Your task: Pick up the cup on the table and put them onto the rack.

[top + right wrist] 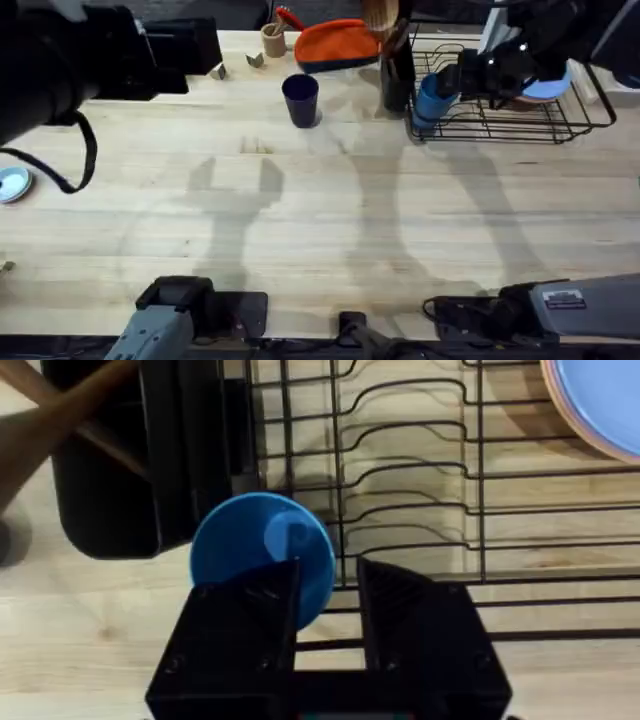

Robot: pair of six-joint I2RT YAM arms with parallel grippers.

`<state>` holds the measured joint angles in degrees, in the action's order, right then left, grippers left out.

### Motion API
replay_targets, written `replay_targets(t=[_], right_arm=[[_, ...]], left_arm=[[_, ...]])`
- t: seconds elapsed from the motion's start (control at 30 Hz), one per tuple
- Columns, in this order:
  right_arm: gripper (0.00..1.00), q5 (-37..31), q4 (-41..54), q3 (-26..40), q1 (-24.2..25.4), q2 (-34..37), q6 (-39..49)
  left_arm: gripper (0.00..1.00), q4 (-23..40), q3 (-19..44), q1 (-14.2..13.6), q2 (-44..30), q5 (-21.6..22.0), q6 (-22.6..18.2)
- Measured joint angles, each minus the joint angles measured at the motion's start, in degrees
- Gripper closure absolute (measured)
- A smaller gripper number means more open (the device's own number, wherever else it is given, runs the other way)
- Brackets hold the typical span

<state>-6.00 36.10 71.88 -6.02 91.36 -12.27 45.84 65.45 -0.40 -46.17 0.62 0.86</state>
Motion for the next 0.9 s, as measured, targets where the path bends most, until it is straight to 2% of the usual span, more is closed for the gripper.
replay_targets(t=[0.5,0.77,0.9], right_arm=[[0.614,0.0,-1.78,0.02,0.0,-0.6,0.0],[0.593,0.0,-1.78,0.02,0.0,-8.48,0.02],[0.459,0.0,-1.6,0.02,0.0,-11.66,-0.04]], left_arm=[[0.002,0.01,0.0,0.0,0.0,0.0,0.0],[0.002,0.01,0.0,0.0,0.0,0.0,0.0],[0.002,-0.01,0.0,0.0,0.0,0.0,0.0]])
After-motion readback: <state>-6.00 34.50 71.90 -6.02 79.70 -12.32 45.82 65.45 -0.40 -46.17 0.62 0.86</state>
